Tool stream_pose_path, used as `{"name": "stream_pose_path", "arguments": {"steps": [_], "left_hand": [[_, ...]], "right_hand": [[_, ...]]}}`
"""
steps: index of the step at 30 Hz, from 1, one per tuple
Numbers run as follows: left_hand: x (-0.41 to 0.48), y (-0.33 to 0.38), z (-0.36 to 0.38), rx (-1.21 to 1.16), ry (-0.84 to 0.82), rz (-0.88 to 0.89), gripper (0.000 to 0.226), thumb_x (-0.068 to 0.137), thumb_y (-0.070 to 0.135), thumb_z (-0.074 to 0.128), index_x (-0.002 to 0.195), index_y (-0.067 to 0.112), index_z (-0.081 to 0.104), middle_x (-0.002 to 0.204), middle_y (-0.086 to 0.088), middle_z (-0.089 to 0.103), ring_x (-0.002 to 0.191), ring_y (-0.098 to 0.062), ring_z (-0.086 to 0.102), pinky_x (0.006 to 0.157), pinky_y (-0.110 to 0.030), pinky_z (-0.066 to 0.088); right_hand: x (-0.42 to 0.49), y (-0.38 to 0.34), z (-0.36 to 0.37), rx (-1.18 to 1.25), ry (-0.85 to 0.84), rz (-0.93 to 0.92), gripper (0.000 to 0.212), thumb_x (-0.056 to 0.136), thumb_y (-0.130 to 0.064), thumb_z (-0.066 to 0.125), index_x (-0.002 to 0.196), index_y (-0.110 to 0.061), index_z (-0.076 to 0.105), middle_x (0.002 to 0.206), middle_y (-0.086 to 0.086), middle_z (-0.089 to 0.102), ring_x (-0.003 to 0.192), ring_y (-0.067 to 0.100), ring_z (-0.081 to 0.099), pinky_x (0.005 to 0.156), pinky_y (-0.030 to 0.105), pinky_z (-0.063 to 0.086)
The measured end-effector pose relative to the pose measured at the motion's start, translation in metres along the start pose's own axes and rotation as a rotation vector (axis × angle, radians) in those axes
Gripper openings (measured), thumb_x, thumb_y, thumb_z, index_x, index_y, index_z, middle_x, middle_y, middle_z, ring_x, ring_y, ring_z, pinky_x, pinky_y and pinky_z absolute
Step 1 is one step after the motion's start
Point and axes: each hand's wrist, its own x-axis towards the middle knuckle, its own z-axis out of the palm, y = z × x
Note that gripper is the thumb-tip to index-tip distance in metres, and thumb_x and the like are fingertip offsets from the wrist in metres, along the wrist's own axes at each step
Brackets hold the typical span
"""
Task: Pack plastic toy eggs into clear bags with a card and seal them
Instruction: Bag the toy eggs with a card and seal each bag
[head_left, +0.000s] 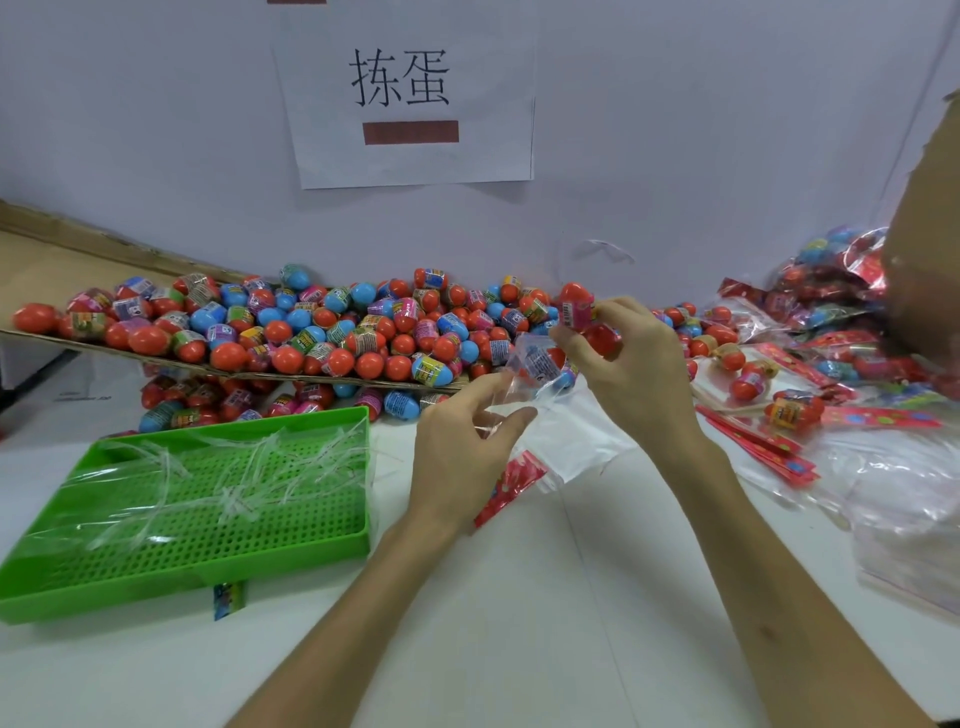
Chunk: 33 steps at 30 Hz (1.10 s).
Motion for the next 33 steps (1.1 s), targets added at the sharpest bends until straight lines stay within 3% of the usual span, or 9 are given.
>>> {"name": "stream_pose_path", "arguments": {"steps": [5,10,14,19,21,25,27,30,33], "left_hand": [[0.001,0.002,-0.002,-0.101,0.011,-0.027,0.030,0.092,0.017,0.078,0.121,0.025,0.074,0.109,0.014,0.077,0.095,-0.007,0.072,0.080,-0.022,0.058],[0.003,0.003,-0.004,-0.193,0.014,-0.086,0.022,0.093,0.019,0.077,0.113,0.027,0.075,0.104,0.011,0.078,0.087,-0.017,0.075,0.084,-0.038,0.061],[0.003,0.003,-0.003,-0.175,-0.004,-0.060,0.023,0.093,0.019,0.077,0.113,0.031,0.074,0.107,0.012,0.077,0.091,-0.014,0.075,0.082,-0.031,0.060],[0.001,0.002,-0.001,-0.120,-0.028,-0.010,0.026,0.093,0.017,0.076,0.118,0.019,0.077,0.109,0.013,0.077,0.099,-0.006,0.071,0.080,-0.019,0.055],[0.001,0.003,0.000,-0.132,-0.037,-0.006,0.023,0.093,0.016,0.076,0.115,0.020,0.078,0.106,0.012,0.078,0.098,-0.009,0.071,0.080,-0.024,0.057],[0.002,0.001,0.001,-0.178,-0.057,-0.018,0.018,0.093,0.016,0.076,0.111,0.021,0.078,0.102,0.010,0.078,0.096,-0.012,0.071,0.083,-0.031,0.059],[0.002,0.001,0.001,-0.207,-0.064,-0.026,0.018,0.093,0.019,0.077,0.111,0.021,0.077,0.103,0.008,0.077,0.099,-0.013,0.071,0.084,-0.034,0.060],[0.004,0.002,-0.001,-0.272,-0.073,-0.076,0.021,0.092,0.019,0.078,0.111,0.028,0.076,0.104,0.012,0.078,0.094,-0.009,0.072,0.075,-0.027,0.058],[0.005,0.005,-0.004,-0.303,-0.076,-0.117,0.029,0.091,0.016,0.077,0.104,0.041,0.073,0.093,0.023,0.075,0.087,-0.003,0.072,0.069,-0.020,0.055]], "right_hand": [[0.001,-0.001,-0.002,0.063,0.031,0.027,0.039,0.093,-0.042,0.069,0.112,-0.007,0.073,0.107,0.003,0.068,0.088,0.018,0.062,0.075,0.015,0.047],[0.001,-0.002,-0.007,0.142,-0.024,-0.067,0.032,0.091,-0.023,0.076,0.118,-0.006,0.071,0.119,0.005,0.064,0.096,0.022,0.064,0.077,0.025,0.057],[-0.002,-0.001,-0.004,0.063,-0.089,-0.136,0.039,0.083,-0.007,0.080,0.121,-0.010,0.071,0.130,0.008,0.057,0.100,0.026,0.065,0.084,0.037,0.061],[-0.004,-0.003,-0.002,0.029,-0.117,-0.221,0.043,0.080,0.001,0.078,0.119,-0.015,0.073,0.135,0.008,0.054,0.091,0.024,0.067,0.080,0.038,0.063],[-0.004,-0.005,0.000,0.025,-0.127,-0.239,0.044,0.080,0.000,0.080,0.119,-0.017,0.072,0.135,0.008,0.054,0.089,0.022,0.068,0.079,0.034,0.063],[-0.004,-0.006,-0.001,0.071,-0.125,-0.257,0.034,0.081,-0.004,0.082,0.113,-0.014,0.073,0.133,0.008,0.056,0.078,0.013,0.068,0.069,0.006,0.050],[-0.004,-0.007,-0.001,0.113,-0.115,-0.256,0.032,0.083,0.000,0.079,0.111,-0.013,0.073,0.131,0.007,0.057,0.084,0.008,0.066,0.069,0.005,0.048],[-0.004,-0.010,-0.003,0.187,-0.067,-0.225,0.040,0.084,0.013,0.067,0.116,-0.012,0.071,0.129,0.004,0.059,0.106,0.017,0.064,0.076,0.013,0.055],[-0.002,-0.014,-0.010,0.361,-0.032,-0.110,0.048,0.087,0.020,0.056,0.122,-0.011,0.066,0.127,0.003,0.064,0.090,0.022,0.072,0.072,0.032,0.063]]}}
